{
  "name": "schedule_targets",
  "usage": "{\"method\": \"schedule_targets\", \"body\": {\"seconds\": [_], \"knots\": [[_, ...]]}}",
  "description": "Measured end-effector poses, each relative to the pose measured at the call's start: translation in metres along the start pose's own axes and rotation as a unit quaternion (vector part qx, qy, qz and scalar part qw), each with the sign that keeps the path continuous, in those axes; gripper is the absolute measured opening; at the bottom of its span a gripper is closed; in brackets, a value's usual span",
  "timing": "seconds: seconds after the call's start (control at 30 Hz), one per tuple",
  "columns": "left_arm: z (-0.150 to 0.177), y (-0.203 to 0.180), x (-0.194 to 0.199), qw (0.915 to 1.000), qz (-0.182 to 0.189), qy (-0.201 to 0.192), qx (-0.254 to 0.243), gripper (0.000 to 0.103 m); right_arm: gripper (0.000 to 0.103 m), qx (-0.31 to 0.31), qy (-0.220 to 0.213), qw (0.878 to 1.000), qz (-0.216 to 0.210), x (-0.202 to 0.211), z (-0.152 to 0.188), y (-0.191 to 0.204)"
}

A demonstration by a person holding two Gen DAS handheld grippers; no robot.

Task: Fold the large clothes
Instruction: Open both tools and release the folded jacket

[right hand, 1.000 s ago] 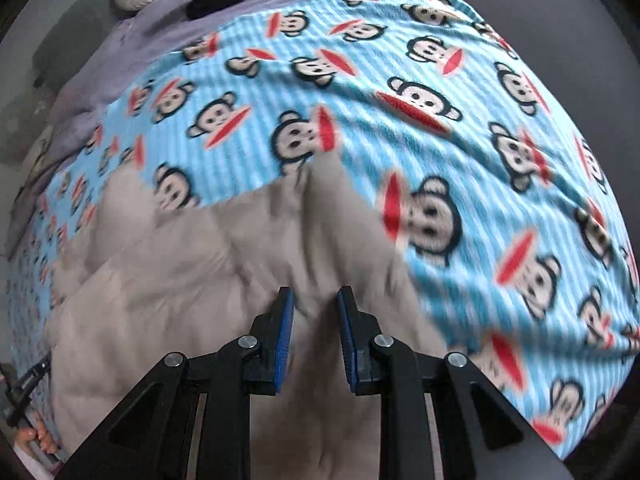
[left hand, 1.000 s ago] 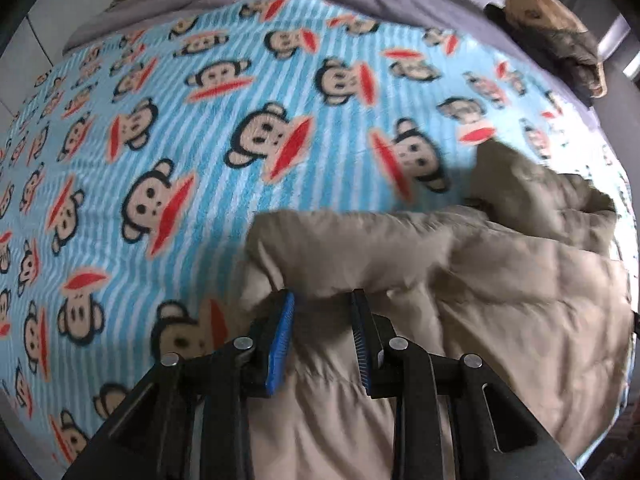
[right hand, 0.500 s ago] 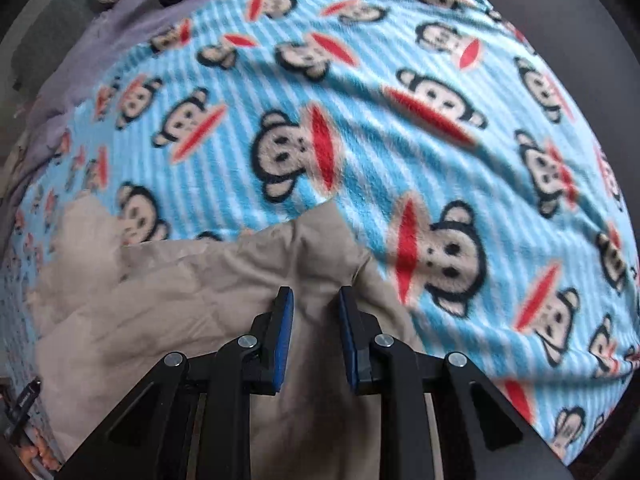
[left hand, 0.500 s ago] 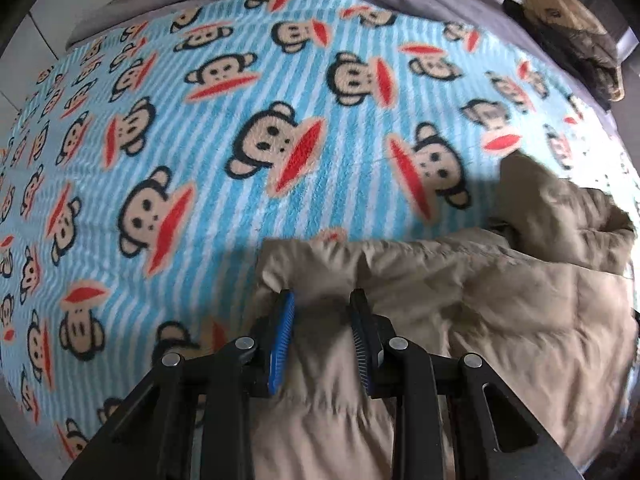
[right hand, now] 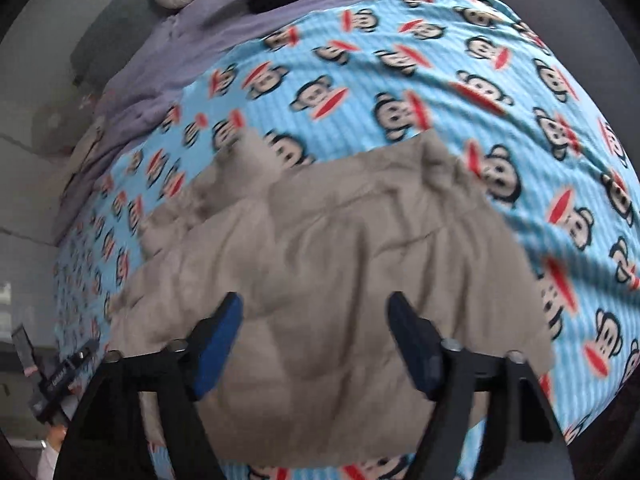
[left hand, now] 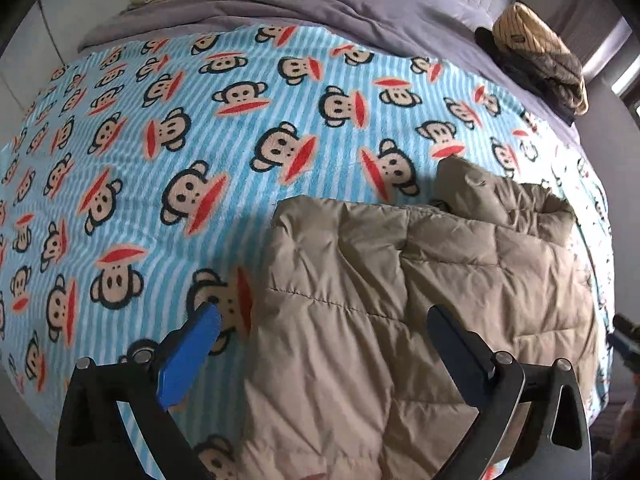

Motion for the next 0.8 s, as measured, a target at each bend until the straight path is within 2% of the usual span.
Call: {"method": "schedule_targets", "body": {"seconds": [0.1, 0.13, 0.2, 0.33, 0.43, 0.67, 0.8], "knots": [[0.001, 0.004, 0.0, 0.9996, 0.022, -0.005, 0.015, 0.103, 0.084, 0.037, -0.013, 0.999, 0.02, -0.001, 0.016, 0.023], [0.002, 0.007, -0.002, 0.9997, 0.015, -0.004, 0.017, 0.103, 0.094, 0.048, -0.019, 0.998, 0.031, -0.001, 0.02, 0.029], [0.005, 0.011, -0.006, 0.9999, -0.004, 0.006, 0.01, 0.103, 0.103, 0.069, -0.03, 0.996, 0.04, 0.0, 0.029, 0.044], [0.014, 0.013, -0.012, 0.9997, 0.012, 0.02, -0.012, 0.103, 0.103, 0.079, -0.01, 0.996, 0.029, -0.01, 0.04, 0.06], [0.02, 0.014, -0.017, 0.9991, 0.017, 0.032, -0.022, 0.103, 0.103, 0.077, 0.026, 0.996, 0.019, -0.022, 0.047, 0.067], [0.035, 0.022, -0.042, 0.9962, 0.035, 0.075, -0.026, 0.103, 0.103, 0.028, 0.071, 0.997, -0.005, -0.045, 0.063, 0.063], [0.04, 0.027, -0.048, 0.9947, 0.055, 0.082, -0.029, 0.103, 0.103, 0.016, 0.087, 0.996, -0.004, -0.055, 0.07, 0.063]]}}
Point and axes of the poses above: each gripper's, at about its wrist camera, not at the fingertips, and x roughly against the way its jaws point, y to its left, z to its underside, the point moved 6 cm from there along -x, roughly the way its jaws point, and after that the axes turned 12 degrees about y, right-handed, at the moved point
